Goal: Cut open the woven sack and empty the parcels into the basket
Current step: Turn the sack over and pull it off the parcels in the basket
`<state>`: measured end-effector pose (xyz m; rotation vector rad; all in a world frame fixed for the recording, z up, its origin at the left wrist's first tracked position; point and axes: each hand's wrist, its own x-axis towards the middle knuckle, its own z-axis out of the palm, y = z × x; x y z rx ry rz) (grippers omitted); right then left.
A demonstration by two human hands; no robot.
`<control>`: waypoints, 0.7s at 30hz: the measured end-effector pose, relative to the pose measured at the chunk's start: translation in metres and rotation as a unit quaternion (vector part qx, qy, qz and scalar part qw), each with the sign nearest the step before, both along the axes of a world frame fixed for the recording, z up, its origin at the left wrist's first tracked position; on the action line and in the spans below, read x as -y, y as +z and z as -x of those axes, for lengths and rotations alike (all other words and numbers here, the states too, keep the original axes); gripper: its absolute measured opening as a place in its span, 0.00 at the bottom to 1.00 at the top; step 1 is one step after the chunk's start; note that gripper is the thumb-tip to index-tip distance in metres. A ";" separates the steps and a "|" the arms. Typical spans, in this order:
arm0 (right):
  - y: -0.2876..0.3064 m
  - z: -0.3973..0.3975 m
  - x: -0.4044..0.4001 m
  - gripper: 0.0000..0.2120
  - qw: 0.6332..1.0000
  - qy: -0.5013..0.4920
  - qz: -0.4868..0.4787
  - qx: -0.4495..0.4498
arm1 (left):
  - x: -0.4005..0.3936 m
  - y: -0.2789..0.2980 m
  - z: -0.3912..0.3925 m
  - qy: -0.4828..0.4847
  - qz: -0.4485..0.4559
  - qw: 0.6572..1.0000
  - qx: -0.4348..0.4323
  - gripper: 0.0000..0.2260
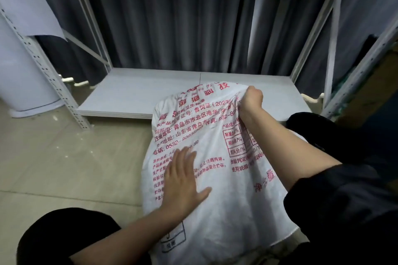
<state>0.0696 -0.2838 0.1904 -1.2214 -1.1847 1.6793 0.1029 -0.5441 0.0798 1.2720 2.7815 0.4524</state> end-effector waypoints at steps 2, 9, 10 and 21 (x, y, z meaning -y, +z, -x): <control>-0.001 -0.002 -0.005 0.07 0.999 -0.020 0.017 -0.021 | -0.003 0.001 0.015 0.074 -0.070 0.995 -0.007 0.39; -0.005 -0.018 -0.030 0.10 0.992 -0.103 0.071 -0.035 | -0.032 0.019 0.042 0.034 -0.080 0.992 -0.095 0.06; -0.004 -0.021 -0.035 0.10 0.990 -0.112 0.079 -0.033 | -0.036 0.023 0.042 0.022 -0.100 0.991 -0.086 0.04; 0.022 -0.043 -0.056 0.27 0.896 0.188 -0.251 0.314 | -0.089 0.113 0.077 0.024 -0.189 0.978 0.080 0.06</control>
